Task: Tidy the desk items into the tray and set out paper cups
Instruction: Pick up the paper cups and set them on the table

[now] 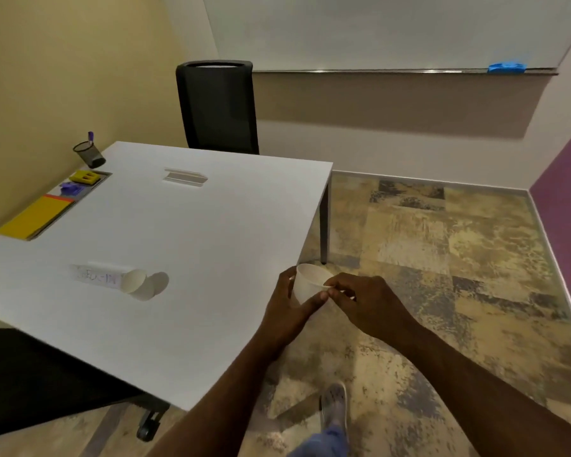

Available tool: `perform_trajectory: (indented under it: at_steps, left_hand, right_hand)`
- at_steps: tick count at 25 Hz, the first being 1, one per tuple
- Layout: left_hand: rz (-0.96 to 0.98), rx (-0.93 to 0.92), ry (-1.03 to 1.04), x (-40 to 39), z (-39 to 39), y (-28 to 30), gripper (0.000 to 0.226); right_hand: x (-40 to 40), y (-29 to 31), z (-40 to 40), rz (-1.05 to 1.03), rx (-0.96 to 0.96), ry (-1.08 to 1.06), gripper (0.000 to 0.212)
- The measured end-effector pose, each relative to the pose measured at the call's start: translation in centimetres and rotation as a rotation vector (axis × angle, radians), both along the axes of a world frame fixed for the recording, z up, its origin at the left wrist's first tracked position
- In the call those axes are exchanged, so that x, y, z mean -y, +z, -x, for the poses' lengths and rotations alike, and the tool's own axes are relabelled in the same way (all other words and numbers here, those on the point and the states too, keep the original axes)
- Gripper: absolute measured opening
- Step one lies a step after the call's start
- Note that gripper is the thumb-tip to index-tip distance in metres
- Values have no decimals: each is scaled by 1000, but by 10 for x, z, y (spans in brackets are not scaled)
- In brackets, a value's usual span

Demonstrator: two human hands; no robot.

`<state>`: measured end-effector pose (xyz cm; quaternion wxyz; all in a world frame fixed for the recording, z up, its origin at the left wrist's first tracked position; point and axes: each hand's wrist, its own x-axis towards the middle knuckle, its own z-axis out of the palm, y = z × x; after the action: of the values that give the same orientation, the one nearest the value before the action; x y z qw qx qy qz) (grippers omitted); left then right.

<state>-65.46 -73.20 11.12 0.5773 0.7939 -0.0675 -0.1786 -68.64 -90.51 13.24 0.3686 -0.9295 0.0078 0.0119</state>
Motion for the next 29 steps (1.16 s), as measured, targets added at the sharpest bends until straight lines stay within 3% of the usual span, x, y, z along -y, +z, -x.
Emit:
perform_trajectory:
  at_steps: [7,13,21,29]
  left_hand:
    - [0,-43,37,37,-129,-37,62]
    - [-333,-18,112,32,-256,-48,67]
    - [-640,-305,220,-35,-360,-89,82]
    - [-845,-663,394,-74,-397,-142,87]
  right_hand:
    - [46,-17,-136,87,-17,31,24]
    - [67,-21,-274,120,2,30,27]
    - [23,-66,-436,38,-59,179,29]
    - [-58,-118,-601,1,-114,451,38]
